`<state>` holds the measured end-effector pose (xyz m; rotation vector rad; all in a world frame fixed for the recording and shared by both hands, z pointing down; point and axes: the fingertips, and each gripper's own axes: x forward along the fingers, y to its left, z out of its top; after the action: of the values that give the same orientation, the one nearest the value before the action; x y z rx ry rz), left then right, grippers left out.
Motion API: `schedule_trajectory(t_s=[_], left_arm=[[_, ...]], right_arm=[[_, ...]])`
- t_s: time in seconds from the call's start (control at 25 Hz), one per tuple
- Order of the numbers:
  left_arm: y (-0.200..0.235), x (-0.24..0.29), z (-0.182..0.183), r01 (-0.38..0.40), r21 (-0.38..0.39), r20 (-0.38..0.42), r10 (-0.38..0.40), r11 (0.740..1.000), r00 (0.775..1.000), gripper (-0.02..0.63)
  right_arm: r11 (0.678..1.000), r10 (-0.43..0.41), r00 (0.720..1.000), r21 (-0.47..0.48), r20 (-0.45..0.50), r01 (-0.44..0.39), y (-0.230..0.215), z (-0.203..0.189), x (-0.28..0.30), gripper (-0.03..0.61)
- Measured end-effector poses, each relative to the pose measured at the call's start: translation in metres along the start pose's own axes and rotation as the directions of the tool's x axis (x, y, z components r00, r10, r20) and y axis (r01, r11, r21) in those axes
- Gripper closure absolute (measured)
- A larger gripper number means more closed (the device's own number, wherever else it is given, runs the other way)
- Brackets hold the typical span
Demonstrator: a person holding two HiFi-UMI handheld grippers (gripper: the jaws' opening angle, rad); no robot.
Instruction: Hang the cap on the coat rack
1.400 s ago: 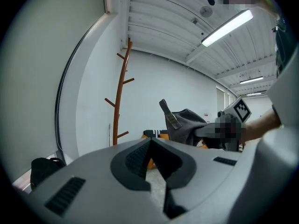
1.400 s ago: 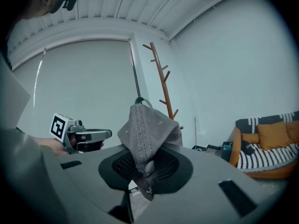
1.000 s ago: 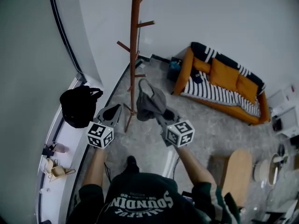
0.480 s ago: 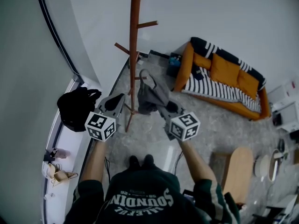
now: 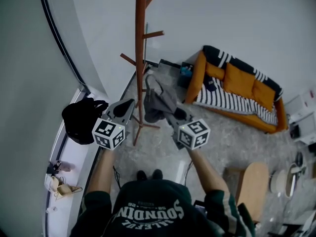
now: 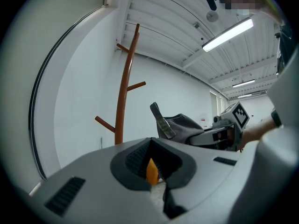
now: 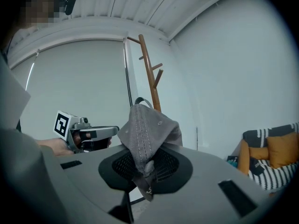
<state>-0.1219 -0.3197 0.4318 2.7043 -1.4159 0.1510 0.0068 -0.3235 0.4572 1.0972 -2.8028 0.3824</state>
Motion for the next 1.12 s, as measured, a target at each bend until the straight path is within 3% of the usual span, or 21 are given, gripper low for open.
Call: schedule_trajectory(t_s=[0.8,1.12], left_arm=[[-0.003,-0.006,-0.014,-0.015,-0.013,-0.026,0.015,1.000,1.000,0.614],[-0.001,-0.006,-0.020,-0.033,-0.016,-0.042,0.032,0.999,0.999,0.614]], right_arm=[[1.000,-0.027,0.983,0.001,0.182,0.027,-0.026,0.119,-0.002,0.525],[0.999,-0.028,0.976,-0.017,0.215,0.032,-0.046,0.140,0.018,0.525]])
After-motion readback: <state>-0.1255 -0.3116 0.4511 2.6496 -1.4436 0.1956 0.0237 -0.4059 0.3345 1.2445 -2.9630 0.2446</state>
